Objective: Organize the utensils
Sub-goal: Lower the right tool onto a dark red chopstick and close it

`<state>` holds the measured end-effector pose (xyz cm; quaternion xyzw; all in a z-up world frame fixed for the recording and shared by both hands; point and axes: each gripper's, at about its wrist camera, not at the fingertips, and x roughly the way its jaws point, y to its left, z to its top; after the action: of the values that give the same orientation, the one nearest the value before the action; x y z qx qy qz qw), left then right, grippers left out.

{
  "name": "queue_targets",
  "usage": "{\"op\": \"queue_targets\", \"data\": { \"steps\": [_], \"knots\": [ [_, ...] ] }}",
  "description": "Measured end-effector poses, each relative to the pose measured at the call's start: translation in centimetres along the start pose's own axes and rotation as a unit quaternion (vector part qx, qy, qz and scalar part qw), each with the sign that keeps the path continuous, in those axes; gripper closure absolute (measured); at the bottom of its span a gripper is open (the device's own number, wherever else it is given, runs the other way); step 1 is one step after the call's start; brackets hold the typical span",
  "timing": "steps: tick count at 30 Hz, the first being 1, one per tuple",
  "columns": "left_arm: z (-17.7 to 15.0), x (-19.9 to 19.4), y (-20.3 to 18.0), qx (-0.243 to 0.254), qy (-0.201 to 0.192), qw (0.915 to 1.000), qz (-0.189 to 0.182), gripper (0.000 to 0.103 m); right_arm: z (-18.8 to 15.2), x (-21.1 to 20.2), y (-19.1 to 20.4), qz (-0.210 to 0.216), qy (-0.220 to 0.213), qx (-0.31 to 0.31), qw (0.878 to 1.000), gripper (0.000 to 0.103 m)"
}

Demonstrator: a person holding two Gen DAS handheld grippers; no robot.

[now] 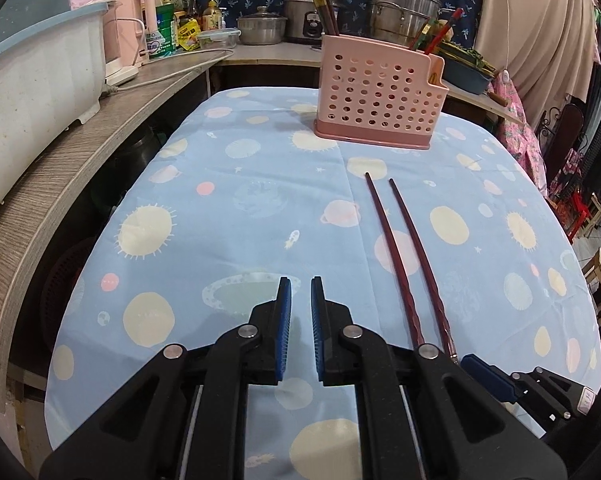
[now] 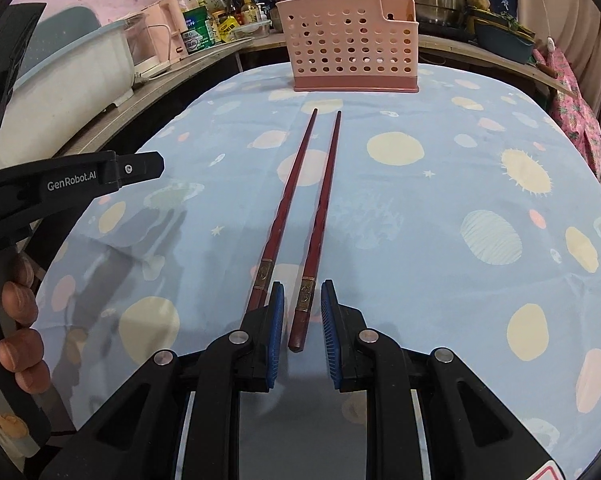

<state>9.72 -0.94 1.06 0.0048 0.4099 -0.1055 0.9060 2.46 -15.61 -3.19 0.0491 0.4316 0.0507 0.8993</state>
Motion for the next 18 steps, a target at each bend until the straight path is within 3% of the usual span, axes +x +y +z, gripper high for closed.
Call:
{"op": "queue_targets", "data": {
  "steps": [5, 10, 18],
  "knots": [
    [-0.3, 0.2, -0.2, 0.001, 0.005, 1.0000, -0.002, 0.094, -0.3, 0.0, -0.1, -0.011, -0.002, -0.005, 1.000, 0.094],
    [-0.7, 0.4, -0.7, 0.004, 0.013, 0.9999, -0.007, 0.093, -0.5, -0.3, -0.9, -0.016, -0.005, 0.001, 1.000, 0.096],
    [-1.4, 0.6, -2.5, 0.016, 0.020, 0.9996, -0.015, 0.079, -0.9, -1.3, -3.4, -0.036, -0.014, 0.031, 0.999, 0.096]
  ]
}}
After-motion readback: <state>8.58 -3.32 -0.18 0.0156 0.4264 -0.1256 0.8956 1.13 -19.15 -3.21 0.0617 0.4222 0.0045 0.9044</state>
